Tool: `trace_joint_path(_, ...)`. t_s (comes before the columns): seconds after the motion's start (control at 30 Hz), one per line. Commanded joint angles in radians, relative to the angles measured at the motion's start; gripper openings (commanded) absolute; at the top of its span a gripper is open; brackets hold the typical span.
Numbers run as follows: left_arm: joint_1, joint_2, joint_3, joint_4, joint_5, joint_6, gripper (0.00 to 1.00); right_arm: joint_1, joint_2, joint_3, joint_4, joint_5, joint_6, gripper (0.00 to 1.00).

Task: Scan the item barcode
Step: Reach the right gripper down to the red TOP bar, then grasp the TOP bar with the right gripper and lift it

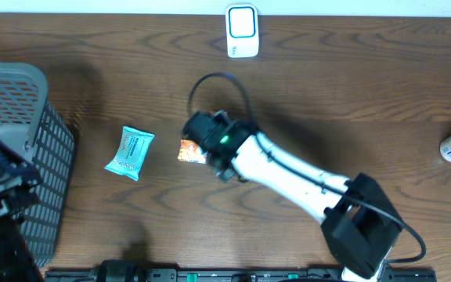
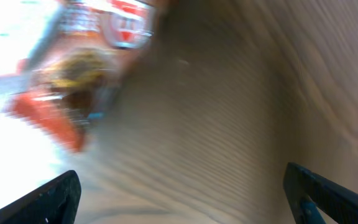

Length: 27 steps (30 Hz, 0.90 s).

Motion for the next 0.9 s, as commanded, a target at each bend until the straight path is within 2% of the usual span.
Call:
trace_joint_path(0.0, 0.000, -0.018, -0.002, 0.000, 0.008, 0.010, 0.83, 0.074, -0.019, -0.009, 0.014, 0.049, -0.081, 0.99)
trace_joint_path(0.2, 0.000, -0.019, -0.002, 0.000, 0.008, 0.010, 0.83, 0.151, -0.015, -0.077, 0.068, 0.049, -0.097, 0.99)
trace_joint_path(0.5, 0.000, -0.019, -0.002, 0.000, 0.008, 0.010, 0.83, 0.183, 0.004, -0.211, 0.287, 0.076, -0.217, 0.99)
trace_joint_path(0.87, 0.000, -0.018, -0.002, 0.000, -0.015, 0.010, 0.83, 0.179, 0.235, -0.219, 0.370, 0.150, -0.284, 0.99)
